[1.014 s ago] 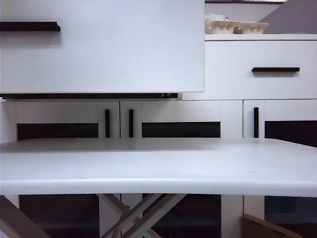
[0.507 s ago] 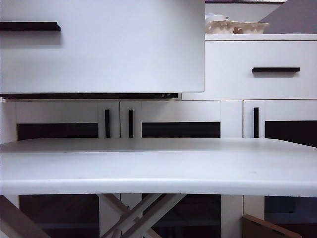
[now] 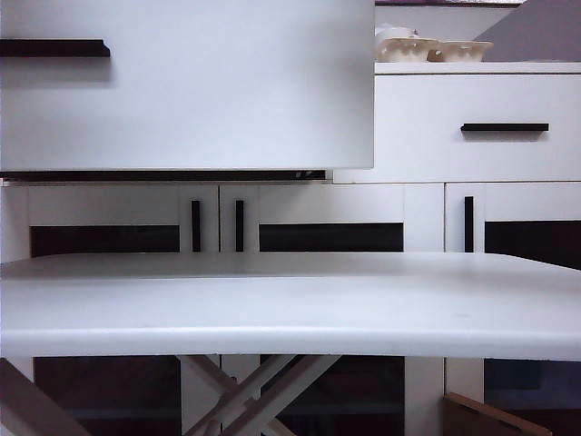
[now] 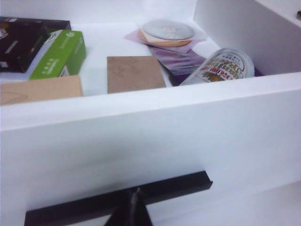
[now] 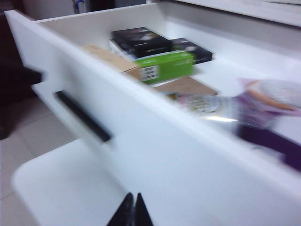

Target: Pick up a can of beer from the white table, open the left drawer, place the beer inside the drawer, and finally close the drawer.

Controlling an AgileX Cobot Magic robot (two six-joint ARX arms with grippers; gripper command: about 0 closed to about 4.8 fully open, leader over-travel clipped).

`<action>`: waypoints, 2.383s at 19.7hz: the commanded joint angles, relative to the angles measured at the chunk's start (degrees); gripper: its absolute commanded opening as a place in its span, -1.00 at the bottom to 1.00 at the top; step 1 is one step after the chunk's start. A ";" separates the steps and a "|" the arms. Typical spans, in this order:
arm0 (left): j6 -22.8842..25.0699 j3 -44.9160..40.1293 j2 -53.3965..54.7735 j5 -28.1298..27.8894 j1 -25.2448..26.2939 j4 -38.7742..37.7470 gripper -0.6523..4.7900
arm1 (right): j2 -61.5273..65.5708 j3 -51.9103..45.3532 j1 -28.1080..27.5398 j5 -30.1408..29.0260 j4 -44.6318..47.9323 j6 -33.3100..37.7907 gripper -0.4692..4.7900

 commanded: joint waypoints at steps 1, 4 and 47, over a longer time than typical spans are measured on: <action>1.40 -1.31 0.17 -1.31 0.00 4.35 -0.78 | 0.68 -3.45 0.52 2.43 7.87 0.50 -0.85; 1.79 -2.93 0.20 -1.51 0.00 7.93 -0.78 | 2.16 -6.08 0.31 4.37 13.20 0.72 -0.85; 6.47 -5.75 27.19 -7.32 0.13 45.35 -0.78 | 18.49 -3.19 -17.75 0.39 31.43 1.31 -0.85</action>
